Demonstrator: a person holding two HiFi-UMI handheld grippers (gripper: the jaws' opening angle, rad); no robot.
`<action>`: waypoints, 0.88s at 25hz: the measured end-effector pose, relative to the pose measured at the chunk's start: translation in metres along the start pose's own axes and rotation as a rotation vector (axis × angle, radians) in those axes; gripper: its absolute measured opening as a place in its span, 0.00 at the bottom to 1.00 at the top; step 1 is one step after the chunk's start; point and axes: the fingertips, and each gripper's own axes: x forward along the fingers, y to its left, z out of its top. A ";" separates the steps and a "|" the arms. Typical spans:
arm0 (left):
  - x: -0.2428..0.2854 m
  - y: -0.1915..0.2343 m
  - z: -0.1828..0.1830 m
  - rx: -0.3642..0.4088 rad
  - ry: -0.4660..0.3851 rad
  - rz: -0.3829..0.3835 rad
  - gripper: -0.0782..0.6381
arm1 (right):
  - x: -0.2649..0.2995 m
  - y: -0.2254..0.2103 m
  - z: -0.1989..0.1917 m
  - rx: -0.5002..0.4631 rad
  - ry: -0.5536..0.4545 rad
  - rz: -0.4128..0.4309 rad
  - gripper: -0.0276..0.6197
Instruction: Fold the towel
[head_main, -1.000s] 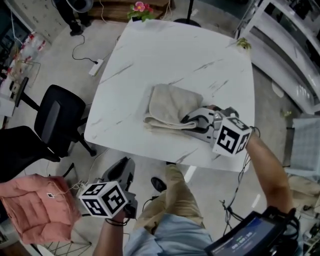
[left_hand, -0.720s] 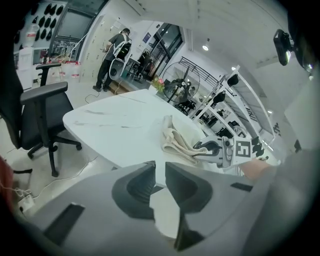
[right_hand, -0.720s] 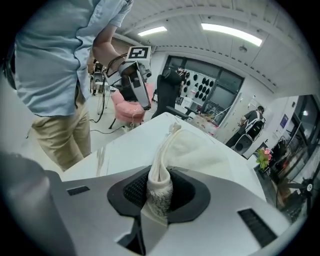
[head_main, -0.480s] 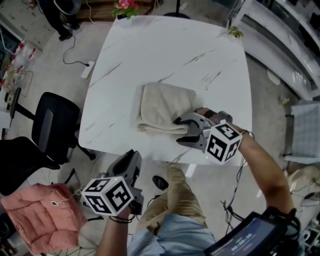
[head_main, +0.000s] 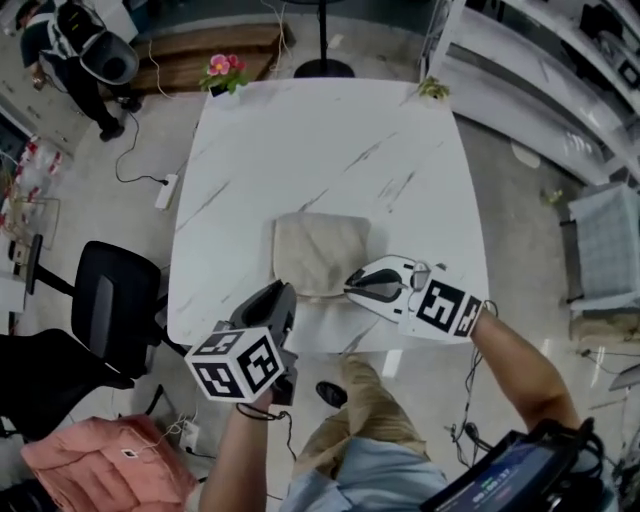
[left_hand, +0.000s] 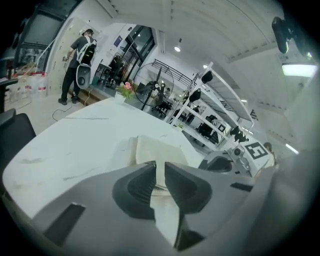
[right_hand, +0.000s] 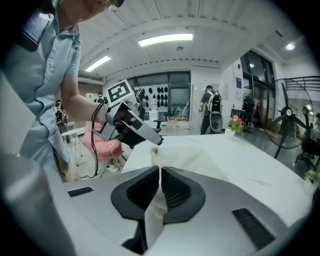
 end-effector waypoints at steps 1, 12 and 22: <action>0.008 0.006 -0.006 0.001 0.020 0.003 0.19 | 0.003 0.002 -0.011 0.013 0.023 -0.005 0.09; 0.039 0.044 -0.041 -0.004 0.115 0.021 0.15 | 0.034 0.006 -0.065 0.133 0.128 -0.064 0.07; 0.001 0.057 -0.038 -0.048 0.053 0.058 0.15 | -0.002 0.015 -0.030 0.445 -0.083 -0.108 0.22</action>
